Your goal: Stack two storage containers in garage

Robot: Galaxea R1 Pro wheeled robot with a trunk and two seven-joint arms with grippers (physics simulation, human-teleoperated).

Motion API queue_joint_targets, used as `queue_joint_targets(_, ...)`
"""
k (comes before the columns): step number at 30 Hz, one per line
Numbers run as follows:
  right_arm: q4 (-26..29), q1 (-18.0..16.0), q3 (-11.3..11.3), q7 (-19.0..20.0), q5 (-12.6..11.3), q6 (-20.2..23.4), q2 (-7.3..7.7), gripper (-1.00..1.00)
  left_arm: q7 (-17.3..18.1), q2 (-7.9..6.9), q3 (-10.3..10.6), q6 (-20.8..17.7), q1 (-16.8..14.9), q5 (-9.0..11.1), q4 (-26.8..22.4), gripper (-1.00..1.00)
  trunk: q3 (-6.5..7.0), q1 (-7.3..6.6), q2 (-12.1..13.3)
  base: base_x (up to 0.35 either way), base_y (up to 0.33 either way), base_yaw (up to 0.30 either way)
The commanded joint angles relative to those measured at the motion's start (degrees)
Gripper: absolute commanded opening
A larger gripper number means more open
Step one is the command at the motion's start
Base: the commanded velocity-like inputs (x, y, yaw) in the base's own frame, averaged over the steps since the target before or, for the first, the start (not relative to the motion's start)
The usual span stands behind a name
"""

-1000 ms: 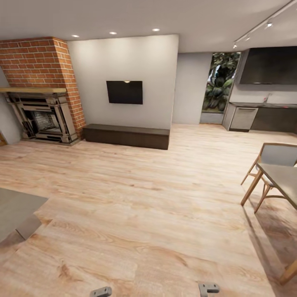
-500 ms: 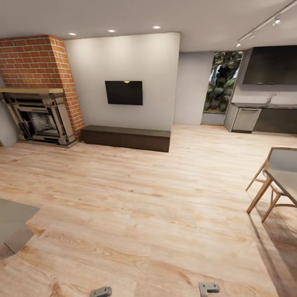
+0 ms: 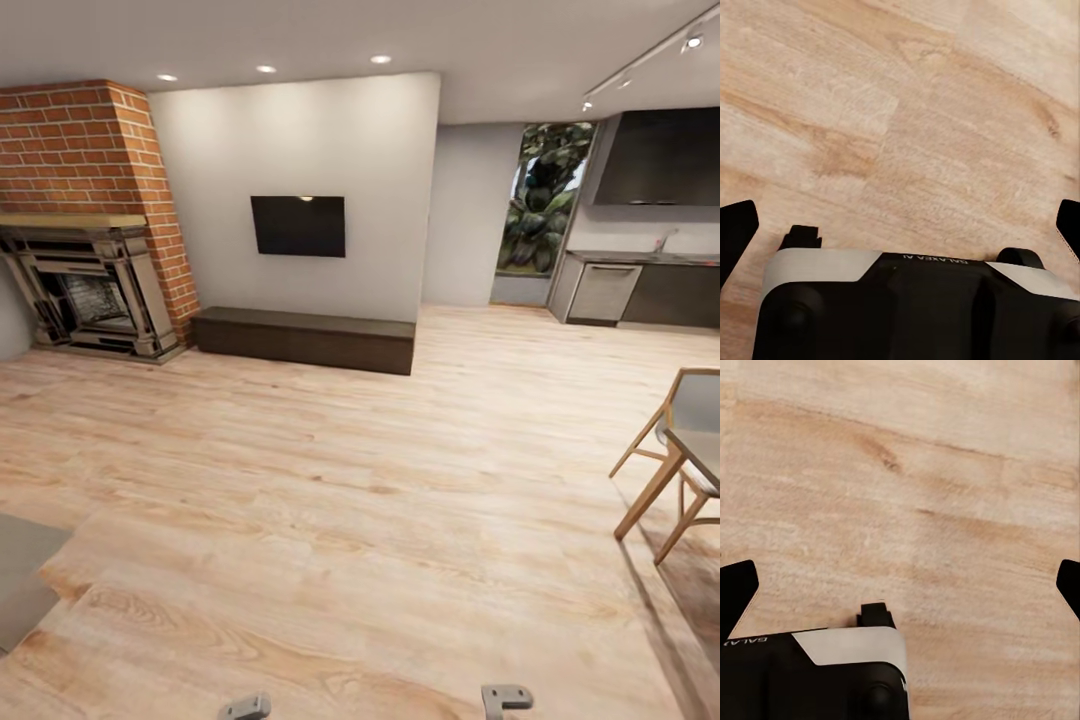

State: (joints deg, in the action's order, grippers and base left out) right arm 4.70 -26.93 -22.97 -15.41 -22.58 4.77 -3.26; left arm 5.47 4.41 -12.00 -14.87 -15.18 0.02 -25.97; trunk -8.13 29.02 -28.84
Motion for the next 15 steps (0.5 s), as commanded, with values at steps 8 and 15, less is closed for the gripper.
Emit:
queue_joint_targets(8, 0.13, -0.05, -0.49, -0.32, -0.37, 0.38, 0.01, 1.00, 0.33, 0.07, -0.40, -0.42, -0.02, 0.01, -0.13, 1.00, -0.10, 0.06, -0.09, 0.333, 0.000, 0.000)
queue_joint_targets(15, 0.13, -0.05, -0.49, -0.33, -0.38, 0.42, 0.01, 1.00, 0.33, 0.07, -0.41, -0.42, -0.02, -0.01, -0.13, 1.00, -0.10, 0.06, -0.09, 0.333, 0.000, 0.004)
